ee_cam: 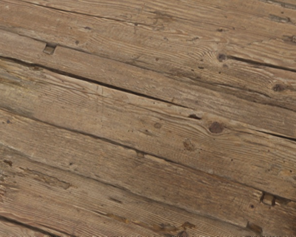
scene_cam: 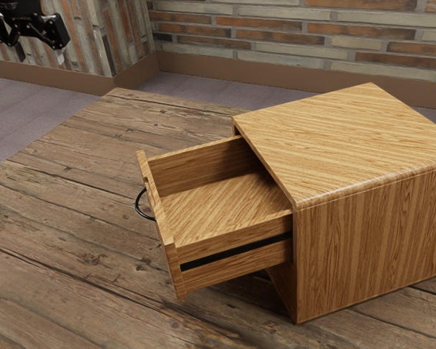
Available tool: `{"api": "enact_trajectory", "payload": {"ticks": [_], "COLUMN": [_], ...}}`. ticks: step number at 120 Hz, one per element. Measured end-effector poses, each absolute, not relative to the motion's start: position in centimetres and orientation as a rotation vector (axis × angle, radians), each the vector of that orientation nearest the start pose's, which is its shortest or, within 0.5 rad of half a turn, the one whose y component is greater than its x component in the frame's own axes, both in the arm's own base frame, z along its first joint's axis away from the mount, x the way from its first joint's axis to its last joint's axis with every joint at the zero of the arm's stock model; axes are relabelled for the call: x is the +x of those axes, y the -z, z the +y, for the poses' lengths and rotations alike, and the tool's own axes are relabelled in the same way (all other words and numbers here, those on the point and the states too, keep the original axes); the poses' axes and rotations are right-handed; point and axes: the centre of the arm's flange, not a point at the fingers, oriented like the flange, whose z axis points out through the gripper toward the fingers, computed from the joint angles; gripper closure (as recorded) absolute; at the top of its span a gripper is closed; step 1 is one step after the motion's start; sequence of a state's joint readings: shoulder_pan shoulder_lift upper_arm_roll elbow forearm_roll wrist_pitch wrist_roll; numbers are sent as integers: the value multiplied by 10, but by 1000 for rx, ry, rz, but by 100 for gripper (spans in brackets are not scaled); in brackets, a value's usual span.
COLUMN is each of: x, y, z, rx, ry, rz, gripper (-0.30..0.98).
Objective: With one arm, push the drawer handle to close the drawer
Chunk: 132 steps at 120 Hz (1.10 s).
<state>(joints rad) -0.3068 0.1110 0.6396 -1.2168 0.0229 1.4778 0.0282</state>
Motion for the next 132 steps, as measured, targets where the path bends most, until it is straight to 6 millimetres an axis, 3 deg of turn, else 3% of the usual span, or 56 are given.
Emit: {"api": "enact_trajectory", "payload": {"ticks": [15, 22, 27, 36, 46, 66, 72, 79, 84, 88, 96, 102, 109, 117, 126, 132], "x": [540, 516, 504, 500, 505, 524, 521, 505, 484, 460, 391, 361, 343, 329, 327, 338], "y": [-729, -782, -805, -819, -817, -786, -775, -755, -738, -728, -718, -690, -637, -606, -563, -533], "z": [162, 151, 146, 141, 136, 115, 102, 86, 103, 120, 136, 144, 159, 172, 168, 165], "rx": [-2986, -2985, -2979, -2968, -2968, -3042, -3088, -3172, -3211, -3229, -3213, -3202, -3193, -3179, -3163, -3151], "ry": [229, 390, 465, 532, 552, 484, 446, 377, 318, 289, 282, 215, 108, 68, -41, -146], "rz": [-451, -415, -392, -363, -334, -237, -186, -105, -129, -174, -273, -355, -464, -558, -589, -588], "gripper": [2, 2, 2, 2, 2, 2, 2, 2, 2, 2, 2, 2, 2, 2, 2, 2]}}
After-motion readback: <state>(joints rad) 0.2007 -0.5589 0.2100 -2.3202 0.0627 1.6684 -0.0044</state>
